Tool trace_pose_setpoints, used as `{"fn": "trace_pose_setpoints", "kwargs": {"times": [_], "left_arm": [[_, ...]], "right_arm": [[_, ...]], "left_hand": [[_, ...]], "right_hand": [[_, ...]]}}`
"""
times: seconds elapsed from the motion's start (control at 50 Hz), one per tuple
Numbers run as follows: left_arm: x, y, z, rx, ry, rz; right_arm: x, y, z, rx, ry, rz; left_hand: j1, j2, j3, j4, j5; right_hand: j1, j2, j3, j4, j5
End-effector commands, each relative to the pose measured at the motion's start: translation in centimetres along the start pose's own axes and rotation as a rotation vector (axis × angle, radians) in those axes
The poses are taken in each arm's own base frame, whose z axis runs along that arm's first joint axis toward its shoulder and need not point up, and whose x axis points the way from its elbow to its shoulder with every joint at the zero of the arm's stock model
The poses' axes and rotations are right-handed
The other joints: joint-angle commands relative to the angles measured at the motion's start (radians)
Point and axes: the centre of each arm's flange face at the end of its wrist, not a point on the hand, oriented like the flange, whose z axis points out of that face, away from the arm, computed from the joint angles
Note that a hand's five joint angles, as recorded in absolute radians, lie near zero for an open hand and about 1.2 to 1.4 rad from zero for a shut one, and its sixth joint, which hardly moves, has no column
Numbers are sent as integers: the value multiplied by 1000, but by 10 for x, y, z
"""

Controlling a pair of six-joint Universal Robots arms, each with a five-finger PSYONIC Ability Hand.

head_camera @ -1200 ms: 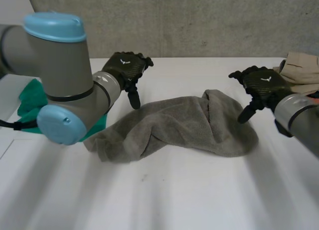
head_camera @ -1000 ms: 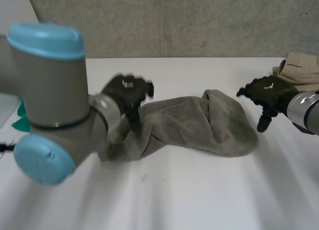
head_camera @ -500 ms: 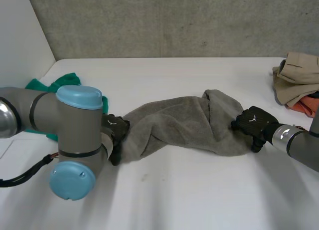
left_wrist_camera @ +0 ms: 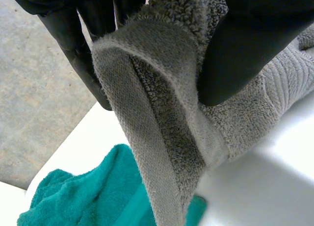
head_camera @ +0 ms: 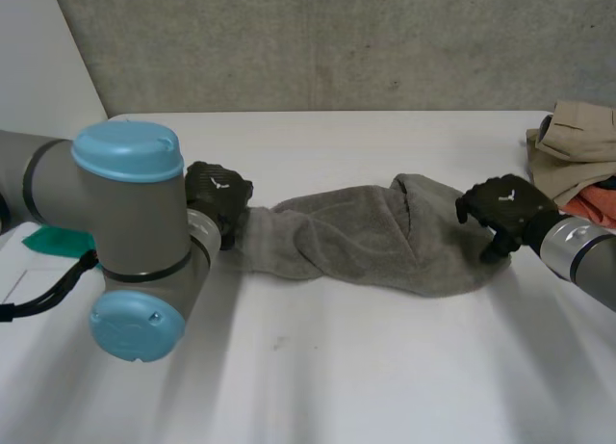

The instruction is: Fold the laundry.

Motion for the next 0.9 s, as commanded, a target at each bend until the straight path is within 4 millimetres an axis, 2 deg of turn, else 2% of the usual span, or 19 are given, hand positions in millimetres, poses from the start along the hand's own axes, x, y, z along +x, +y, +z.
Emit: {"fn": "trace_pose_setpoints", "kwargs": {"times": [0.02, 0.12, 0.24, 0.3, 0.38, 0.58, 0.66, 0.7, 0.8, 0.88, 0.9], "left_arm": [[-14, -5, 2, -9, -20, -51], [-25, -10, 7, -8, -35, -89], [-30, -11, 12, -13, -31, -107], [-30, -13, 15, -12, -29, -115], [-33, -16, 16, -11, -34, -127], [-44, -23, 16, -14, -42, -181], [-45, -25, 12, -23, -28, -204], [-45, -27, 7, -26, -15, -219], [-51, -37, -11, -29, 9, -254], [-59, -47, -42, -60, 57, -290], [-63, -54, -57, -60, 84, -313]], "right_arm": [[-7, 25, 9, -56, -36, -112], [-7, 31, 9, -74, -41, -137], [-2, 26, 3, -72, -33, -123], [5, 21, -1, -61, -13, -128], [8, 24, 0, -53, -16, -129], [9, 43, 19, -20, 6, -192], [9, 44, 24, -9, 28, -206], [10, 41, 24, -4, 41, -203], [18, 27, 15, 15, 76, -133], [37, -9, -4, 81, 132, -73], [45, -26, -16, 101, 152, -38]], "left_hand": [[219, 206, 216, 206, 255], [219, 206, 216, 206, 255], [219, 206, 216, 206, 255], [219, 206, 216, 206, 255], [219, 206, 216, 206, 255], [219, 206, 216, 206, 255], [219, 206, 216, 206, 255], [219, 206, 216, 206, 255], [219, 206, 216, 206, 255], [219, 206, 216, 206, 255], [219, 206, 216, 206, 255]], "right_hand": [[3, -2, -11, -10, 2], [-156, -161, -170, -168, -157], [-185, -190, -199, -198, -186], [-156, -161, -170, -168, -157], [-33, -38, -47, -46, -34], [11, 6, -2, -1, 10], [222, 217, 208, 210, 221], [678, 673, 664, 666, 677], [719, 714, 705, 707, 718], [719, 714, 705, 707, 718], [719, 714, 705, 707, 718]]}}
